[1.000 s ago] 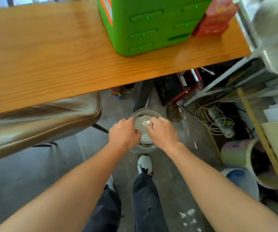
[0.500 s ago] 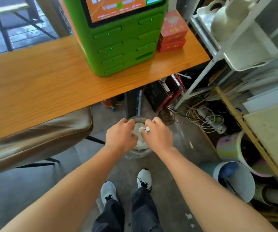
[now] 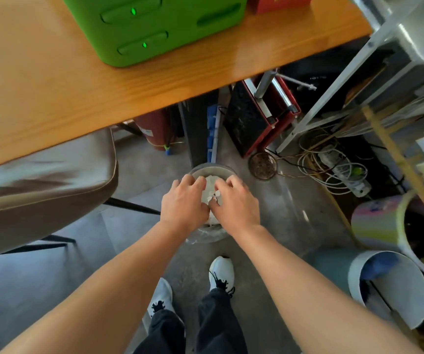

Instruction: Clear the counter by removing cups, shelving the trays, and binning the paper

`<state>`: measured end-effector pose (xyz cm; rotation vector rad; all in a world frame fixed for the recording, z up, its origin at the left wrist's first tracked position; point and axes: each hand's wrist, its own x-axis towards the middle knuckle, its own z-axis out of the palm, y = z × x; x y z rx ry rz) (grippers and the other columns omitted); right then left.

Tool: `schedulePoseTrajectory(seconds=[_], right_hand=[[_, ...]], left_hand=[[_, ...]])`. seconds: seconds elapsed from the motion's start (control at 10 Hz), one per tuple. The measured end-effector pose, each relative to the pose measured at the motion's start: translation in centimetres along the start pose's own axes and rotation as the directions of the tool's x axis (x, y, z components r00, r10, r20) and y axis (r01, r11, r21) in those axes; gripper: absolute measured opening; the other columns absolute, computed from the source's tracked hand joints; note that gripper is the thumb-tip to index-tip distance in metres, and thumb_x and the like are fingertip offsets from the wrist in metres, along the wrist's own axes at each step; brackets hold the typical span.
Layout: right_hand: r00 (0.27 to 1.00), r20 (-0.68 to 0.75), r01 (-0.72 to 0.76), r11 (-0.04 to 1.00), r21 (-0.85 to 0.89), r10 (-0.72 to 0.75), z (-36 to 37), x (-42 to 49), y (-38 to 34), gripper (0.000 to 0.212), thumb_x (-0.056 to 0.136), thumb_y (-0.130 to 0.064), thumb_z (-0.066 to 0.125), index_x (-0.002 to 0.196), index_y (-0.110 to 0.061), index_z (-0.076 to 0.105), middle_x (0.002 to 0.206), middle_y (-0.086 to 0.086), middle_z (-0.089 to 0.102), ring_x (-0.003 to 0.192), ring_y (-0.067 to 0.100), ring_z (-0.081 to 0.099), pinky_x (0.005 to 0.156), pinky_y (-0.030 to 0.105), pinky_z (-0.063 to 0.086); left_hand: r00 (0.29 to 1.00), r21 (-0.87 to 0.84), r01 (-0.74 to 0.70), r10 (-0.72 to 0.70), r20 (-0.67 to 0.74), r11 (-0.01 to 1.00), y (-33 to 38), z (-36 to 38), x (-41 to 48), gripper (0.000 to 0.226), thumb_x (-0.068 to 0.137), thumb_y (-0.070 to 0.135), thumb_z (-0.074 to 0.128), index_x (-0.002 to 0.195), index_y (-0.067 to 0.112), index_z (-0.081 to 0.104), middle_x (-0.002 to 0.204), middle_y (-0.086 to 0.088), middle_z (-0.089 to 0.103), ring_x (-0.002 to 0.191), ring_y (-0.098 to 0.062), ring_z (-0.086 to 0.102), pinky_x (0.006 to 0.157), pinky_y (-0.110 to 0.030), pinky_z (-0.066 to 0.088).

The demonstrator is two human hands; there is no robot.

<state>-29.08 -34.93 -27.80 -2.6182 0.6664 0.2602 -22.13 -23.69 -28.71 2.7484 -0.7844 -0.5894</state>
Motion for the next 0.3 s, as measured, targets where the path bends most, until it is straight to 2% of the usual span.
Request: schedulePoseTrajectory(seconds=[0.1,0.3], right_hand=[[0.999,0.041,-0.019,1.0,0.005,0.019,1.3,0.3,1.2,0.036,0.091,-0.036,0.063,0.126,-0.026,0.057,0.124,0.001,0.055,0.113,0.024,0.057,0.078,0.039,0.054],[0.998,0.054,-0.03,0.999,-0.03,0.031,0.7,-0.3,2.8,0.04,0.091,-0.038,0.06,0.128,-0.024,0.055,0.126,0.002,0.053,0.111,0.025,0.056,0.076,0.041,0.055]], left_hand=[[1.0,0.0,0.006,-0.006,0.029,1.0,-0.5,1.6,0.6,0.052,0.076,0.037,0.073,0.122,0.028,0.05,0.125,0.002,0.054,0.112,-0.024,0.05,0.071,-0.035,0.05],[0.999,0.001,0.017,-0.017,0.041,1.0,-1.2,1.0,0.2,0.056,0.077,0.028,0.074,0.127,0.026,0.047,0.128,0.0,0.053,0.115,-0.025,0.049,0.075,-0.035,0.049]])
